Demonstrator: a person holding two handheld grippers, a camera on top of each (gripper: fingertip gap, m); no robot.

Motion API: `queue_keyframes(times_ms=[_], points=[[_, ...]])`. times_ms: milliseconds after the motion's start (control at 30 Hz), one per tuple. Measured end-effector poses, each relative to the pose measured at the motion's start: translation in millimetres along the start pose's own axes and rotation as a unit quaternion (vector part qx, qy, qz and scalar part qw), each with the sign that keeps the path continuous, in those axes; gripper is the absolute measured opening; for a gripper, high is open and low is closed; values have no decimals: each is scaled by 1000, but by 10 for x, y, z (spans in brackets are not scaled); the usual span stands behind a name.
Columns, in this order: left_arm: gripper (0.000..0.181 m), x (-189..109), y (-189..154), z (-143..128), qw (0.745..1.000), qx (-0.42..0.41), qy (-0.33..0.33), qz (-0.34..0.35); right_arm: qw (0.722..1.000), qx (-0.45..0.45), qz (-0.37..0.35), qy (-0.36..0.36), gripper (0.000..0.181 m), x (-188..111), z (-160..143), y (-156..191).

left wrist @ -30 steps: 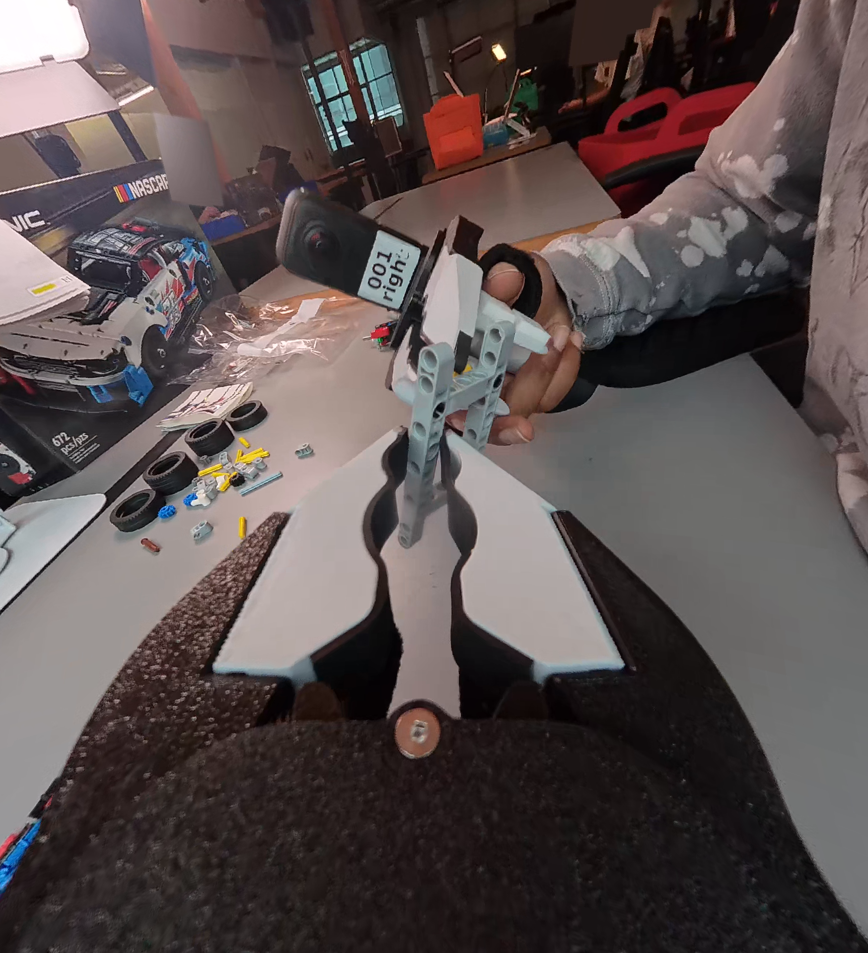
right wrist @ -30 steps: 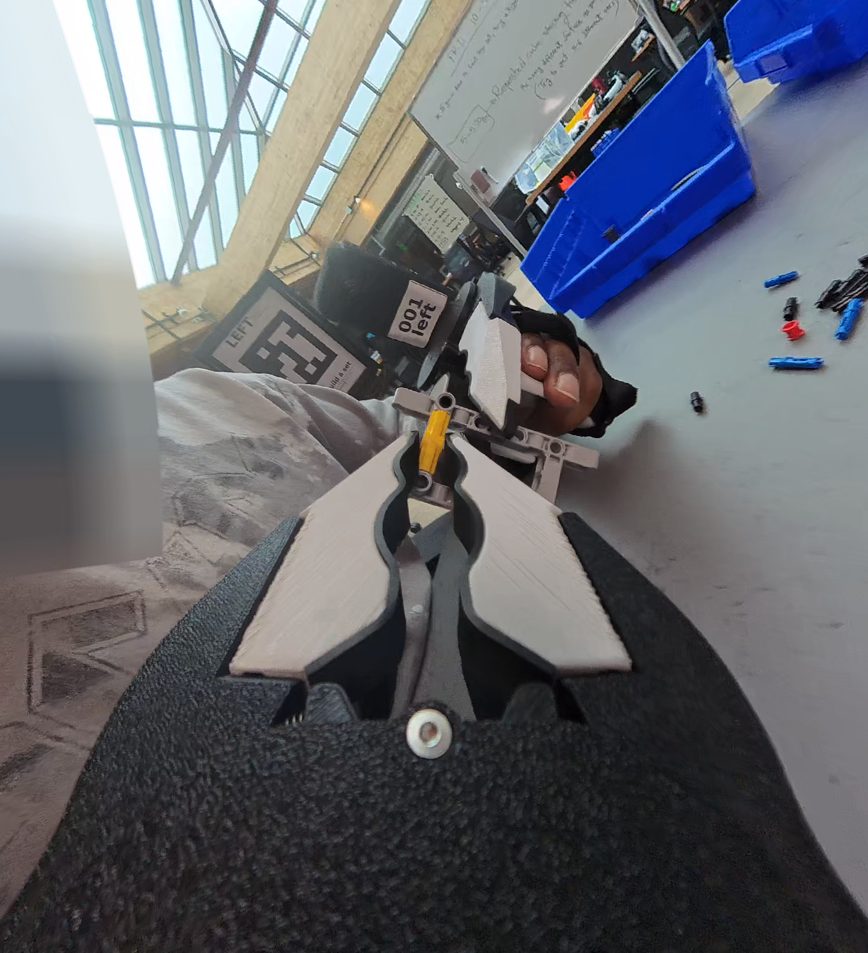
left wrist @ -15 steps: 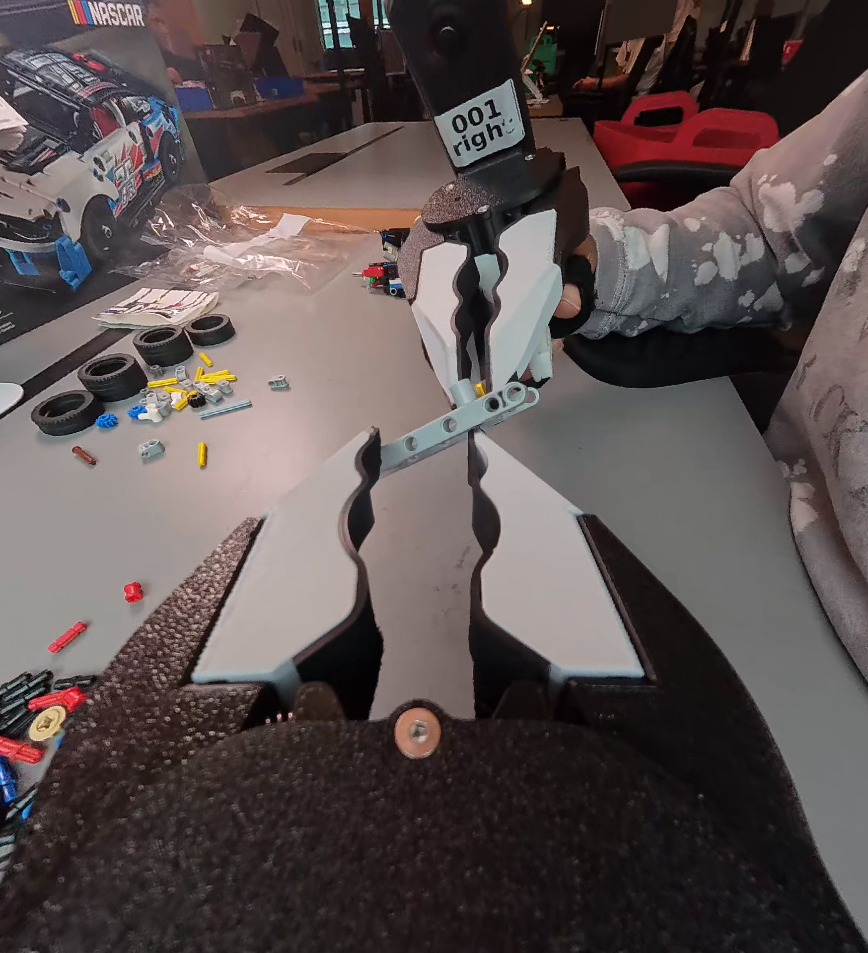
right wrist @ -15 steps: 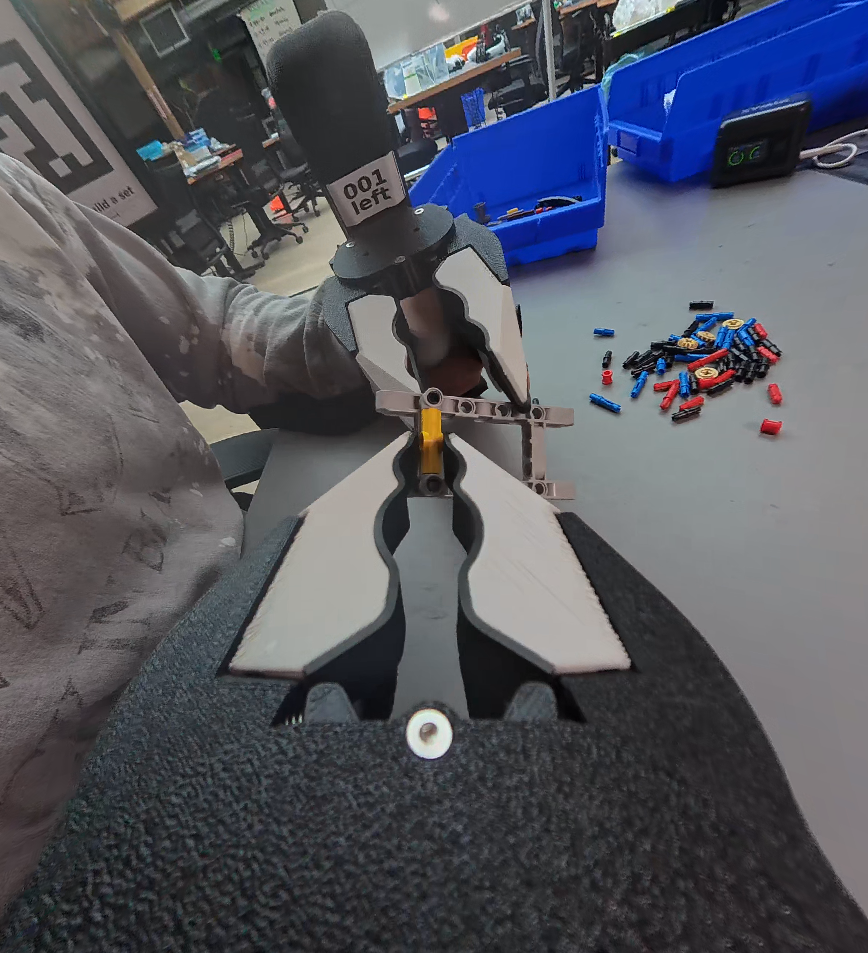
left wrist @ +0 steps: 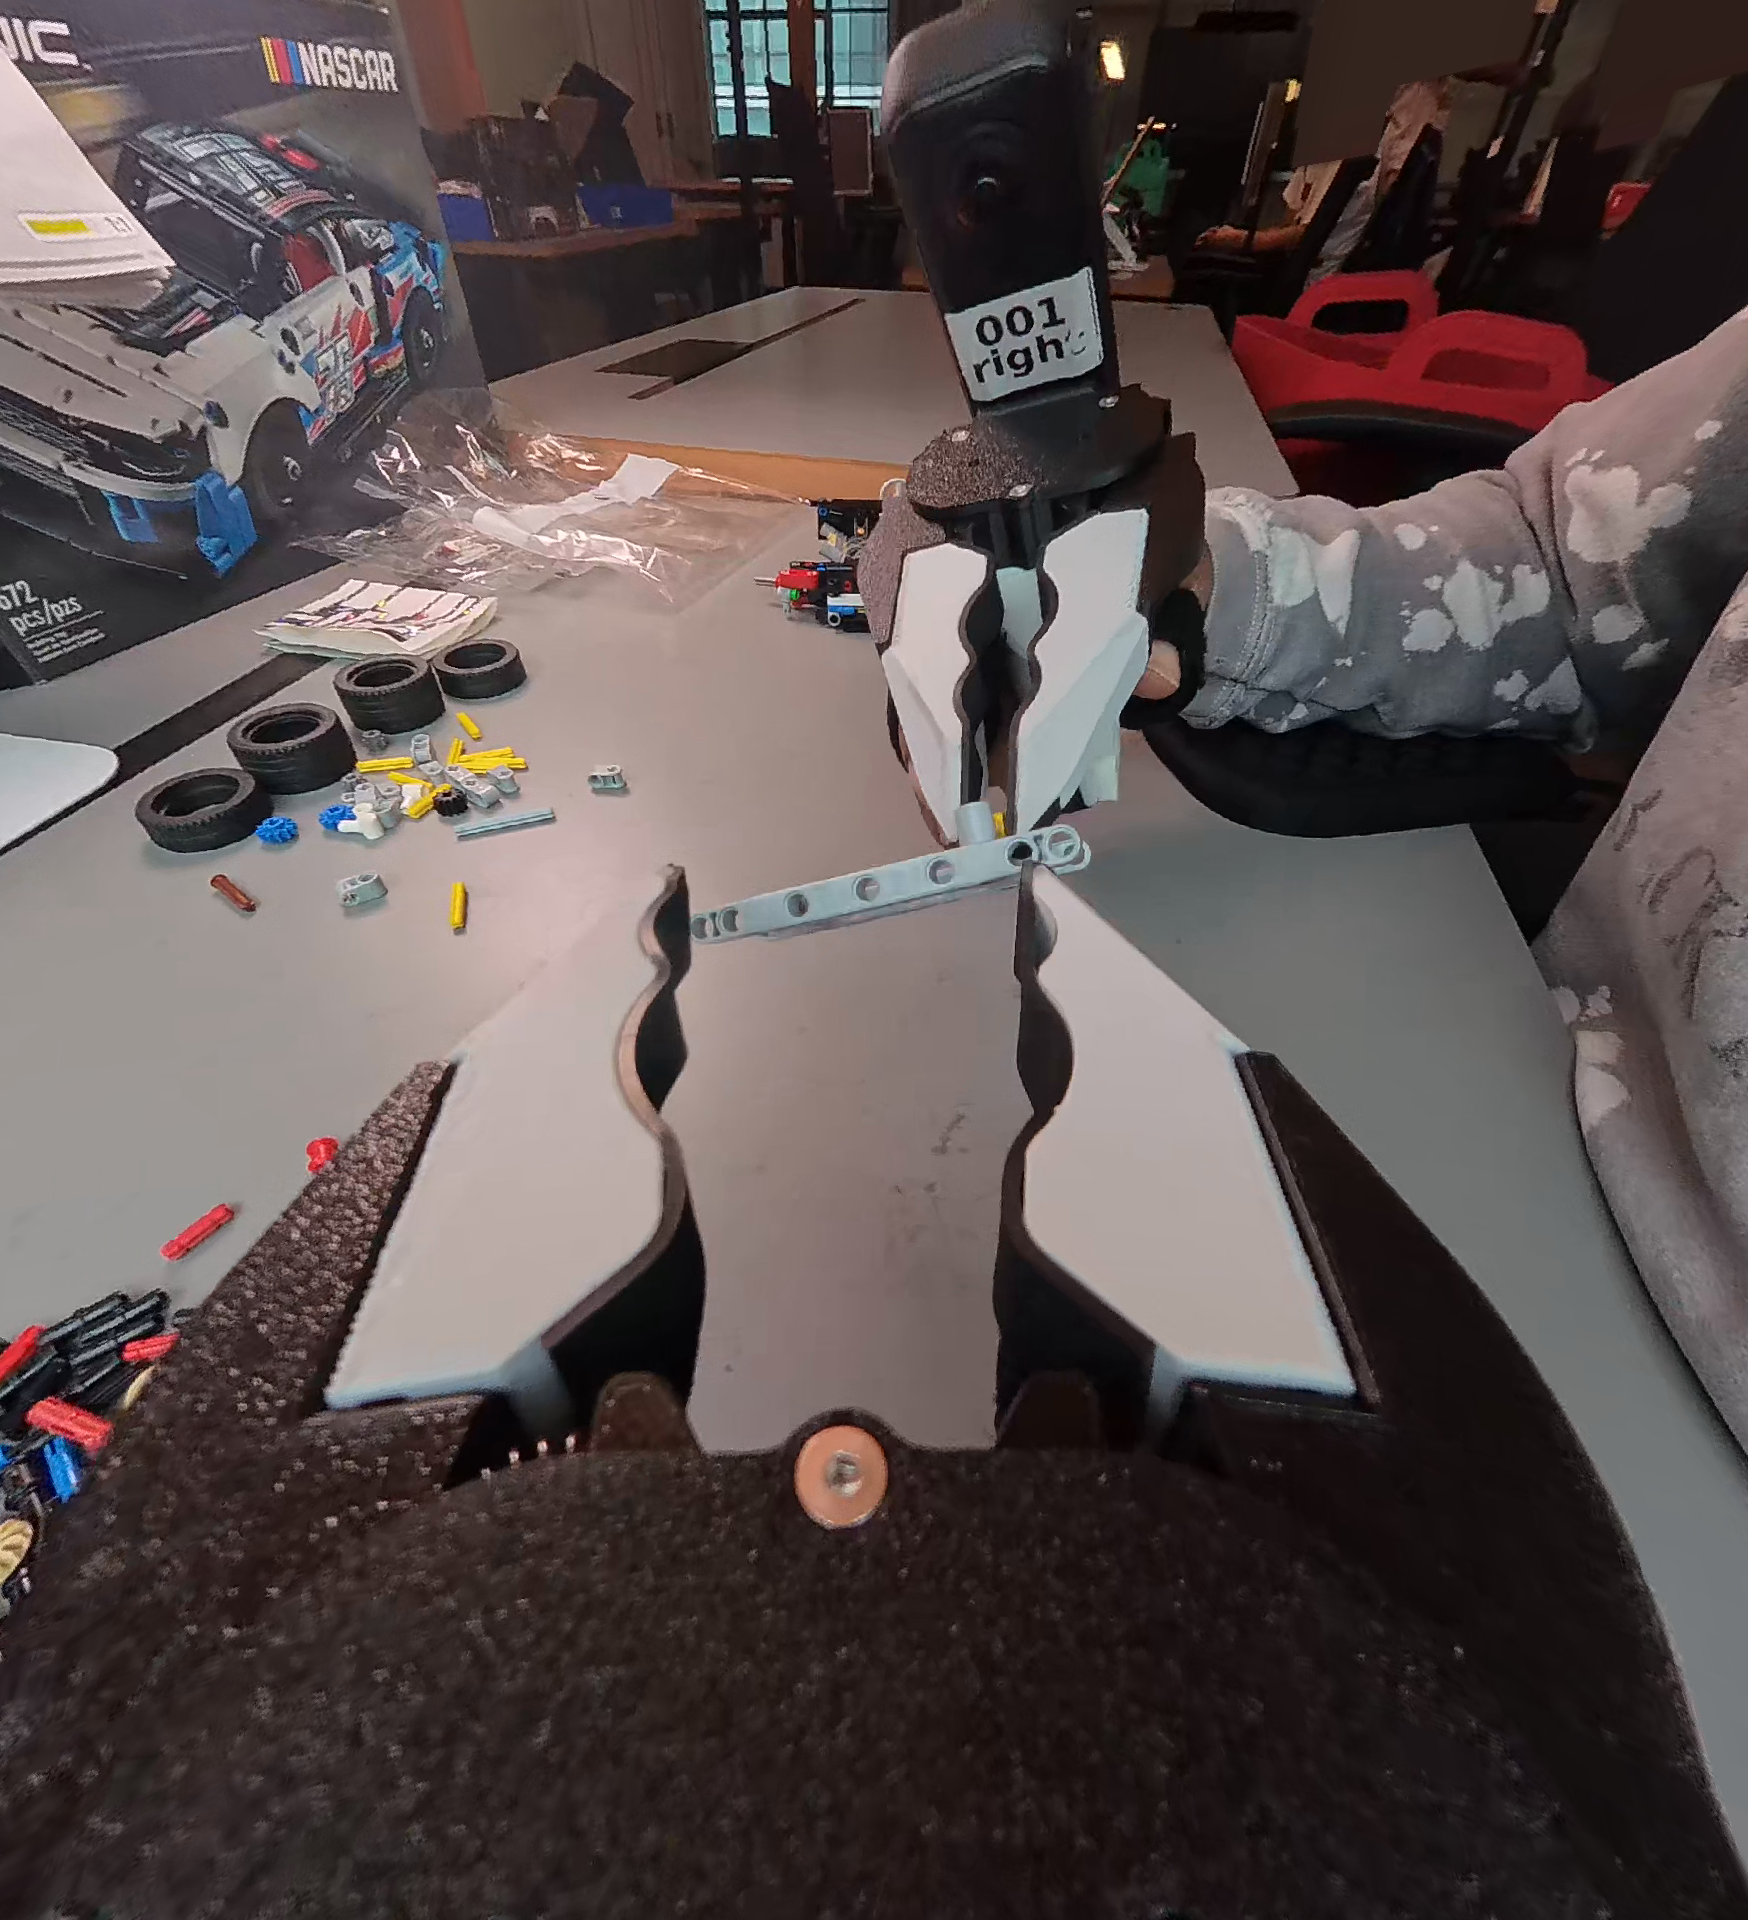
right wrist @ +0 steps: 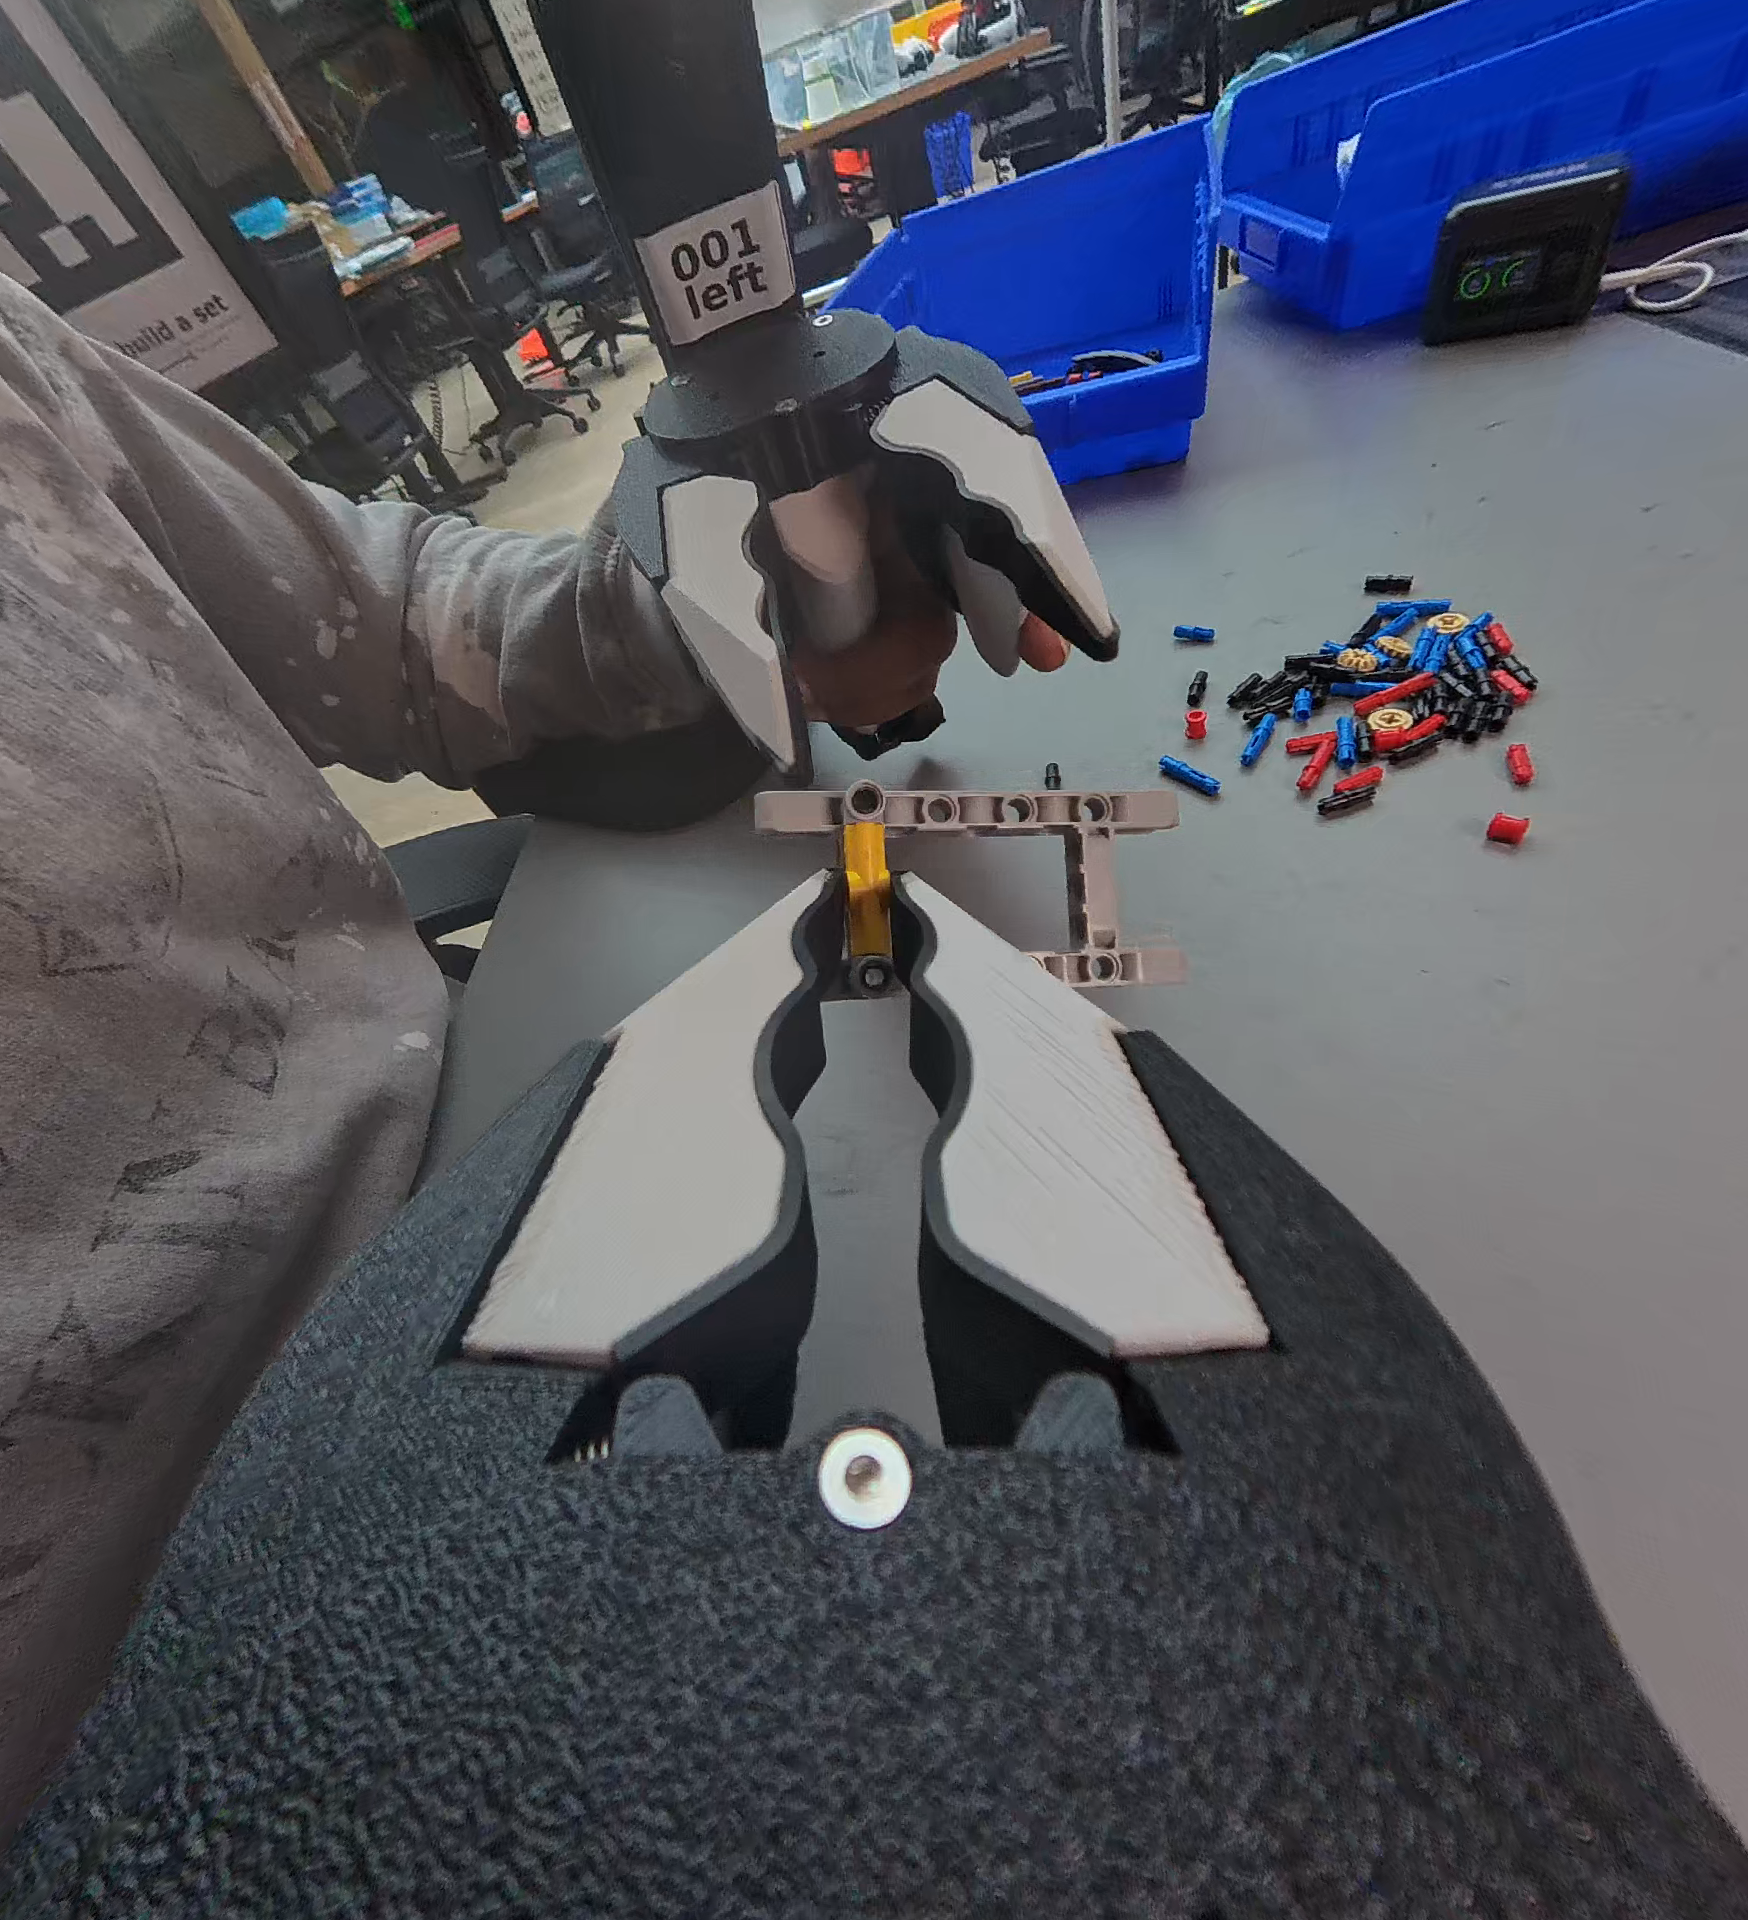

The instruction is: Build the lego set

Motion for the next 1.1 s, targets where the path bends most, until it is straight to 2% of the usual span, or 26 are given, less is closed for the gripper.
queue_keyframes(times_ms=[167,233,300,433,633,800,967,1100], points=[[44,-46,38,29,999,-22,-39,-5,999,-16,-35,19,8,2,-44,-48],[33,-52,57,25,998,-43,-38,-17,998,-27,-51,31,8,8,-59,-58],[14,-62,116,6,997,-64,-32,1,996,-41,-64,39,8,13,-70,-63],[2,-80,219,-14,994,-106,-20,17,991,-76,-93,57,8,26,-83,-61],[3,-16,193,-56,994,-103,14,24,982,-127,-126,61,8,44,-63,-32],[16,41,158,-72,994,-100,25,21,976,-155,-149,46,8,36,-33,-13],[22,59,91,-44,994,-107,15,-14,966,-200,-161,20,8,44,-1,47],[21,58,36,10,988,-143,-7,-54,949,-262,-174,-13,8,34,15,115]])
Point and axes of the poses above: each gripper's, where its closed fingertips meet, x out along the fingers, z out of its top, y = z × x across the jaws, the point moved 10 cm from there along -x, back along the fingers, and after that the axes turned 12 degrees about -x, right-handed, at the moved point
